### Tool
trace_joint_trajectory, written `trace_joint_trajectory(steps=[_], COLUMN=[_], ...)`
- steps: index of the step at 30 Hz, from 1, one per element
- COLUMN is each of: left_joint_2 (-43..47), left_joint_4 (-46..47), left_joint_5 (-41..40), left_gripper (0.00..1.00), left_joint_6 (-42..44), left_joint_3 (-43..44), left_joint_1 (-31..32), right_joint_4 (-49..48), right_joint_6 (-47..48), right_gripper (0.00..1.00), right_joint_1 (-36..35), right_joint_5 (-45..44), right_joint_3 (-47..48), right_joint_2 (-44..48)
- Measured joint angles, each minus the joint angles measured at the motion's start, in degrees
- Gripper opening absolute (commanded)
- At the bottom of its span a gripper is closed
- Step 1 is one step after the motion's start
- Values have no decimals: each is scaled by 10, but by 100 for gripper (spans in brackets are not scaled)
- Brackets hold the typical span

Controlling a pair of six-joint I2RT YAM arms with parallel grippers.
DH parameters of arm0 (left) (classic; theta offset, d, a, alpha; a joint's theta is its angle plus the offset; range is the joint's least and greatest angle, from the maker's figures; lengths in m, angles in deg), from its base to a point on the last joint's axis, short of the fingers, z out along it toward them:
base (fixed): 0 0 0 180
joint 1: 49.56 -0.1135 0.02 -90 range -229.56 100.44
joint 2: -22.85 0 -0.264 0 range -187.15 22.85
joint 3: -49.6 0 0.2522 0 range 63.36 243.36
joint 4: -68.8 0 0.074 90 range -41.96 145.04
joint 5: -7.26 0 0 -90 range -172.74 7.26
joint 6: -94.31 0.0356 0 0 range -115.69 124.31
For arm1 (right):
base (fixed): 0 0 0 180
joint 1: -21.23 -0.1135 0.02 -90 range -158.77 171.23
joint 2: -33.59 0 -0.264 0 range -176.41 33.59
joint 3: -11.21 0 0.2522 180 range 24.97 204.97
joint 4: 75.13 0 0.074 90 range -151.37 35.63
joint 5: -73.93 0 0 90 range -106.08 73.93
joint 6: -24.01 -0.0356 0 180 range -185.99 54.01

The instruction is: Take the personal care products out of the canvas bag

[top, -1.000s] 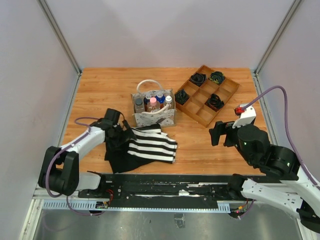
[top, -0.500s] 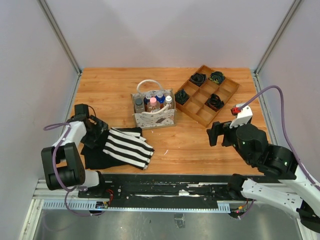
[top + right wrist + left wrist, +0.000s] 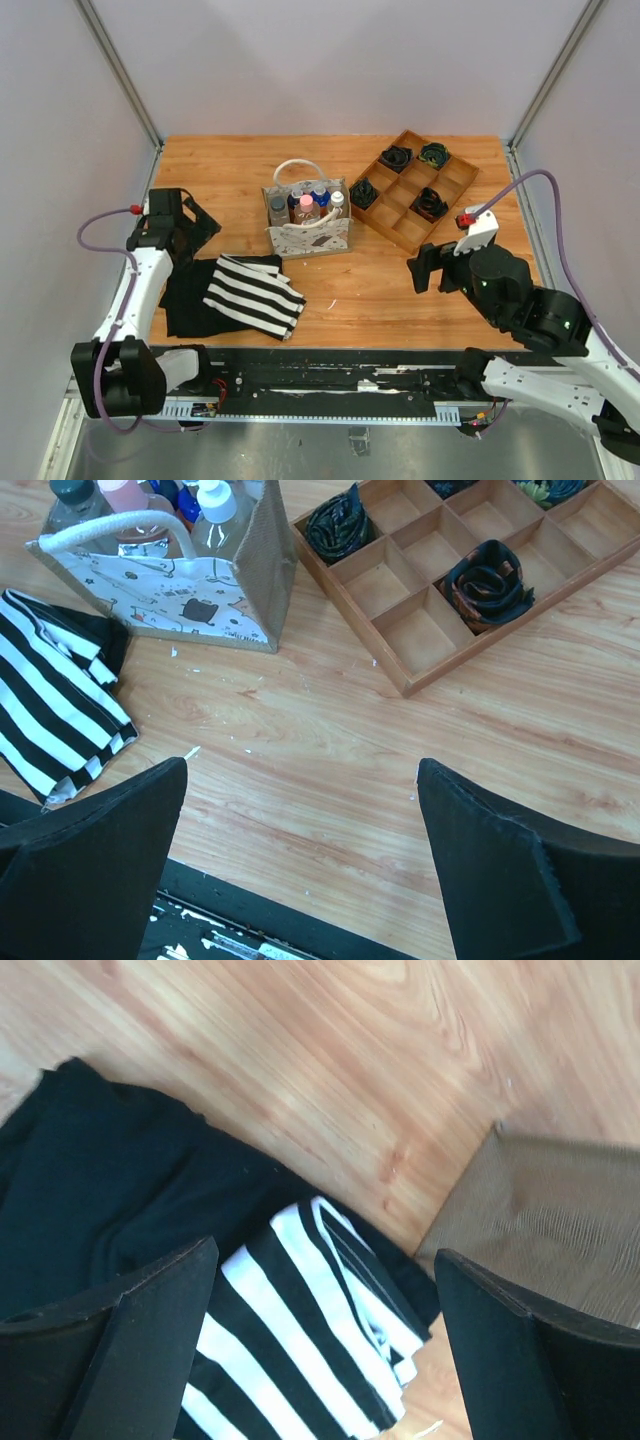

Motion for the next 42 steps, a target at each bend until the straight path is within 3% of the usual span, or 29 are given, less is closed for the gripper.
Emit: trace_joint_trajectory(steps=[8,12,17,21,28,35,42], left_joint_2=[28,15,-22,-75,-281,-290,-332], left_joint_4=[-9,-17,-48,-73,-162,-183,-191], left_joint_5=[26,38,37,28,42,108,51], left_gripper=[91,99,100,100,97,96,96], left_joint_6=[49,52,30,2,-22,-45,-46], left_joint_3=[-62,-98,-100,-94,17,24,108], left_joint_1=[136,201,242,242,218,116,14], right_joint_4=[-28,-38,-38,-37,-29,0,8], right_joint_6=[0,0,0,0,-4,-5,-5], right_gripper=[98,98,98,98,98,99,98], right_joint_1=[0,0,0,0,0,0,0], right_joint_5=[23,32,37,33,16,0,-9], right_joint_3=[-11,-18,-18,-18,-19,-19,-19], right_joint_2=[-51,-67,-66,-42,24,47,51])
